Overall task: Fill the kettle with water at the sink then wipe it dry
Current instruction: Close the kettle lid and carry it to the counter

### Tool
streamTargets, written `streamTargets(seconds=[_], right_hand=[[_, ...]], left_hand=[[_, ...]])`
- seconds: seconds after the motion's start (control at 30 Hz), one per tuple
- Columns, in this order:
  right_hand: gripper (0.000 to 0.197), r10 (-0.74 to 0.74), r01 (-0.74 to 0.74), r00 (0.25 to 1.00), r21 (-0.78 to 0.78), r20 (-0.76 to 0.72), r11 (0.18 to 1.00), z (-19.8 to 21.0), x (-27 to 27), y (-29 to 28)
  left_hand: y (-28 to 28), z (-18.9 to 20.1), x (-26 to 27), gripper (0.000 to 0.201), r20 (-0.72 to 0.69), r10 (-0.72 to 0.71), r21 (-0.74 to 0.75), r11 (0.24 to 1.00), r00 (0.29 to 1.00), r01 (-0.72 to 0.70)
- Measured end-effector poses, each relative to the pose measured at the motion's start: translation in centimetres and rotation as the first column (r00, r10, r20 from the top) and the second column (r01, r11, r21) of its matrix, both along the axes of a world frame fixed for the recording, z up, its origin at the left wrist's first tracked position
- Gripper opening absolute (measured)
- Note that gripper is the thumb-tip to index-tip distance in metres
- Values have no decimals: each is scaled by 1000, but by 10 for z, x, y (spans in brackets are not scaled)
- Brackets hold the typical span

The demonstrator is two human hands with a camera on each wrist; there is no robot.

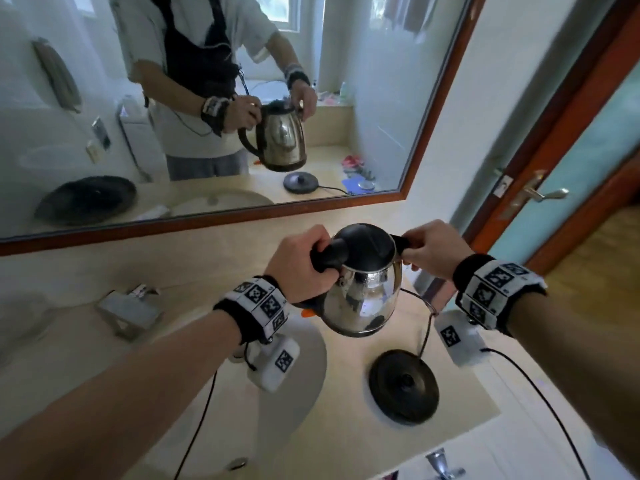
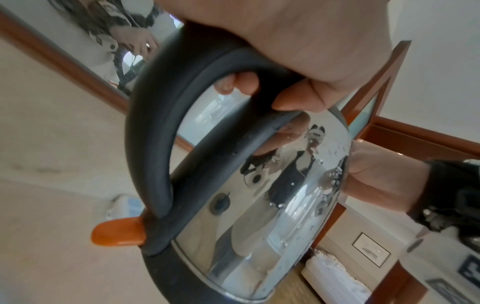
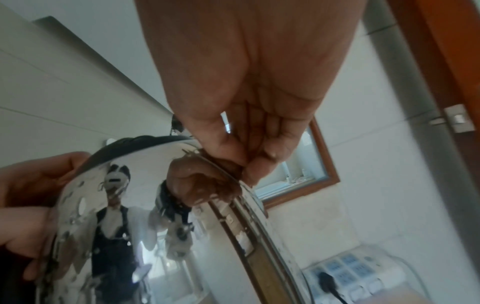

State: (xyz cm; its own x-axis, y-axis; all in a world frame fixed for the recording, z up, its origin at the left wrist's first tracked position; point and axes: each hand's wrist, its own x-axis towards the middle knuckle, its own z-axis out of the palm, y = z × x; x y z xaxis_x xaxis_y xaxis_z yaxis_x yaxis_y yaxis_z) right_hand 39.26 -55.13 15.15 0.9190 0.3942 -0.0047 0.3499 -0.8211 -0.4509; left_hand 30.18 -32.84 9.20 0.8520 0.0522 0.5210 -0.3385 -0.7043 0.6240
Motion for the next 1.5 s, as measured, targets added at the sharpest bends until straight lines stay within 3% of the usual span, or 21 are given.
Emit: streamTargets(seconds=[0.2,0.63,0.93,1.1,1.5], right_hand=[[14,-65,66,995,12,-78,998,-59,9,-86],[13,-67,81,988,100,-136,992,-156,-1,-165],[12,-60,79,987,123,-151,989,-170,-12,-177],[14,-50,63,991,98,-121,993,-171,-27,-181],[16,-68,81,986,79,-153,994,-175,-33,-183]], left_hand=[[-83,-53,18,38,-40,-69,-18,998,997,68],[-157,-133,1,29,-125,-50,-37,998,991,45],[-164,-139,-10,21,-107,-92,-23,996,990,90],[-168,-148,-26,26,-115,-116,-25,993,987,113],[-170,-149,-25,30,-100,-125,109,985,987,136]])
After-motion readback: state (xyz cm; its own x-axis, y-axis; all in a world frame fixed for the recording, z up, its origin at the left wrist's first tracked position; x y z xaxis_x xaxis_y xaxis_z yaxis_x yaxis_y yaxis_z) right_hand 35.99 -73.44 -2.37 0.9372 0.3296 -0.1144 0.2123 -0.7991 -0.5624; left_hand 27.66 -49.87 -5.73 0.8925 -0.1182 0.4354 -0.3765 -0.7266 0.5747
